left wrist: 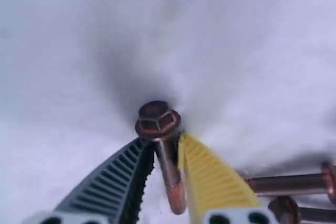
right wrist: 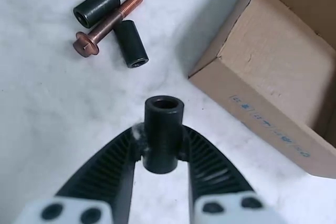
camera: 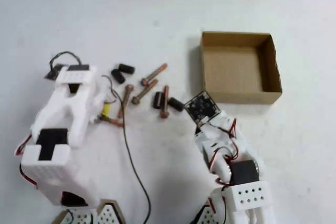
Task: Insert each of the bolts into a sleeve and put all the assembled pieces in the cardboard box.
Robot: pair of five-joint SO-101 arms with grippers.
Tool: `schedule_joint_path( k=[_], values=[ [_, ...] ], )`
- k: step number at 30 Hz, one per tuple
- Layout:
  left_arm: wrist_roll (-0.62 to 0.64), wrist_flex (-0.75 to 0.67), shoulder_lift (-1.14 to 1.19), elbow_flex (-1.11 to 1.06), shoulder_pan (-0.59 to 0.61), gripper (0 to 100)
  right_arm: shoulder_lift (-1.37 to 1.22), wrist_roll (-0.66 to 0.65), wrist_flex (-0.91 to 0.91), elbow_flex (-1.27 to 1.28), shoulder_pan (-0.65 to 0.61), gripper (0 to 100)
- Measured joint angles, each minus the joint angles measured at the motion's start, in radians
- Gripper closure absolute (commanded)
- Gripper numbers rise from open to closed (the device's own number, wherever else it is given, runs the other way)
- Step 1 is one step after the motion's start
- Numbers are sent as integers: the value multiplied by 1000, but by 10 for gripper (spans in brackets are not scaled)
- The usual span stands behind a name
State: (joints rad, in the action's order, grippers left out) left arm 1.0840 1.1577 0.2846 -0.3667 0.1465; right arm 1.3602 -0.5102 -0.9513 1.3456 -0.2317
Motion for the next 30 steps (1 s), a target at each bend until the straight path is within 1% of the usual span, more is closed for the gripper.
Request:
schedule_joint_path(
  k=[2,9,10,12,14,20,23,26,30],
  values=[
    [0,-18,0,2,0,963,0,0,0,0,0,982],
    [0,-25,0,2,0,962,0,0,0,0,0,982],
    [-6,-25,0,2,0,962,0,0,0,0,0,982],
    [-72,-25,0,2,0,962,0,0,0,0,0,982],
    [-181,-25,-3,0,0,962,0,0,0,0,0,982],
    [-644,-25,-3,0,2,962,0,0,0,0,0,982],
    [-844,-25,-3,0,2,962,0,0,0,0,0,982],
    [-1014,-25,-3,3,5,962,0,0,0,0,0,982],
    [-1200,-23,-3,9,6,962,0,0,0,0,0,982]
  ],
)
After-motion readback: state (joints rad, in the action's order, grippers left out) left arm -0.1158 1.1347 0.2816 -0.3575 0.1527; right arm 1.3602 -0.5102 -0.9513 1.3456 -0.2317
